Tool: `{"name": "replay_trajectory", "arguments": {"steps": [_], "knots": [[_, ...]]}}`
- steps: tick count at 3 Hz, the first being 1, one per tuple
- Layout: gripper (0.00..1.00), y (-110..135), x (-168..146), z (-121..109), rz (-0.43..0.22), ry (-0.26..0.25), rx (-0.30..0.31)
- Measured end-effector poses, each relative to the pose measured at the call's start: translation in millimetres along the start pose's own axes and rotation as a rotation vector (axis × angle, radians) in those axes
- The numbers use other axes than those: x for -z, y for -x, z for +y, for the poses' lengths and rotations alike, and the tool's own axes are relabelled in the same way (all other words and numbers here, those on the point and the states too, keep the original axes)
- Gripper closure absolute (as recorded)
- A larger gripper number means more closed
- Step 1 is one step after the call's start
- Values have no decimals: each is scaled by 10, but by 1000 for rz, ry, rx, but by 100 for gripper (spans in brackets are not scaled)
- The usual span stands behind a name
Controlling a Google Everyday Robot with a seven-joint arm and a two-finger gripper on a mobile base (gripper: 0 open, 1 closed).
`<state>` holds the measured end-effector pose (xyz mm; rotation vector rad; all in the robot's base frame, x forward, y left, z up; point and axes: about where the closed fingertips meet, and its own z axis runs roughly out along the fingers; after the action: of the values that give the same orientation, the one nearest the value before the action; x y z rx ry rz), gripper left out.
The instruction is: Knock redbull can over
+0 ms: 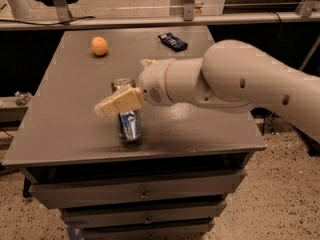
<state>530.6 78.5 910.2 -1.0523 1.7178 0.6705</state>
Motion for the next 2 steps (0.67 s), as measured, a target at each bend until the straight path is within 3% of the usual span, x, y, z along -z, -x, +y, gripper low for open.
{"name": "replay_trajectory", "arguments": {"steps": [1,2], "knots": [[0,376,-145,-454,-15,-40,27],[0,502,-147,-680,-5,-55,48]]}}
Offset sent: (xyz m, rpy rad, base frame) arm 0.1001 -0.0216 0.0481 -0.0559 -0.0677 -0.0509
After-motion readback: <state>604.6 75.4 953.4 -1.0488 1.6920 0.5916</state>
